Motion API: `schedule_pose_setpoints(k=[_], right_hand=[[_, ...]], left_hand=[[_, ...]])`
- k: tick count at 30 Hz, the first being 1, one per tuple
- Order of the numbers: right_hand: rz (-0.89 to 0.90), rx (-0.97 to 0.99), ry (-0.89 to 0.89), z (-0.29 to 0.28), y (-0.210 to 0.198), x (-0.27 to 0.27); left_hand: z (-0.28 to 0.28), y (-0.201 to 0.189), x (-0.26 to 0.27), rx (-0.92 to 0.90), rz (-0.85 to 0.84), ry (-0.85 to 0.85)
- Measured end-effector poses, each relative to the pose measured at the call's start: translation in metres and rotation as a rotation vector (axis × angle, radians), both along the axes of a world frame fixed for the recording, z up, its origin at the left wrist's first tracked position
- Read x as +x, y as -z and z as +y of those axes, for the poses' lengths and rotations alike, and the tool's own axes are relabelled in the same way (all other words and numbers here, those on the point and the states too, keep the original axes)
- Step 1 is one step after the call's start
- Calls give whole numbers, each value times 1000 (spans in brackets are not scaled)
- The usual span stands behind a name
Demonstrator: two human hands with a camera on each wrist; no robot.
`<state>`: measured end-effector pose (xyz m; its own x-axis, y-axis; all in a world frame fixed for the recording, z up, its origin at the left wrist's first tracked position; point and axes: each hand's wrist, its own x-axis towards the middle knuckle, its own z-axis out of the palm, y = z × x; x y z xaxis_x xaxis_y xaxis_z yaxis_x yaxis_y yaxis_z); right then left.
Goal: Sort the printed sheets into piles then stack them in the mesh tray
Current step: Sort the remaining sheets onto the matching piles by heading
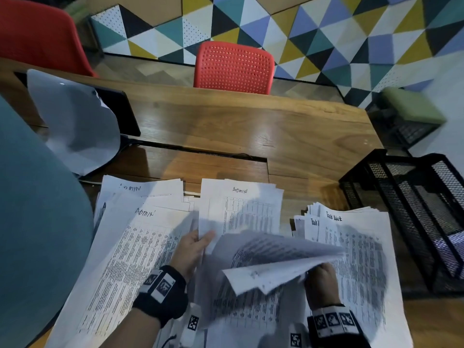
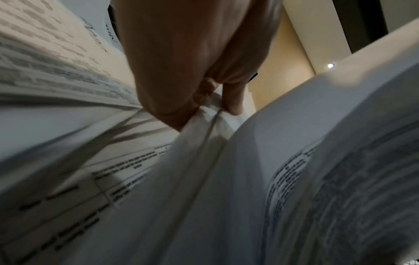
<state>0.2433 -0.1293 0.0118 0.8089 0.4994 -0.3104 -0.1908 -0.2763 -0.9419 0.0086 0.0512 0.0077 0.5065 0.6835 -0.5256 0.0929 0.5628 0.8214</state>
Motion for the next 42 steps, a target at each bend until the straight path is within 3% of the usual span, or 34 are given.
schedule_pose_setpoints(k=[5, 10, 14, 17, 21, 23, 26, 28, 31, 34, 39, 42], right_hand=[[18, -105, 43, 4, 5, 3], [-2, -93, 46, 6, 14, 1], [32, -60, 82, 4, 19, 2], [33, -11, 77, 0, 22, 5], [215, 148, 3, 3, 21, 4], [236, 80, -80, 5, 21, 3], [82, -84, -260, 5, 21, -1], [43, -124, -201, 7, 17, -3], [90, -132, -94, 7, 16, 1], [145, -91, -26, 15, 9, 3], [190, -35, -73, 46, -21, -8], [-43, -290, -168, 47, -5, -7]], left_hand=[[-2, -8, 1, 45, -104, 81], [-1, -12, 2, -4, -51, 64], [-3, -20, 5, -26, 44, -3], [-5, -24, 5, 60, 99, -9], [-10, -30, 7, 54, 97, 120], [-12, -28, 8, 19, 97, 216], [-16, -33, 13, -87, 5, 171], [-18, -41, 14, -122, 5, 168], [-25, -55, 14, 9, 83, 289], [-29, -49, 18, 289, 326, 448], [-1, -62, 9, 539, 394, -4], [29, -83, -18, 678, 604, -122]])
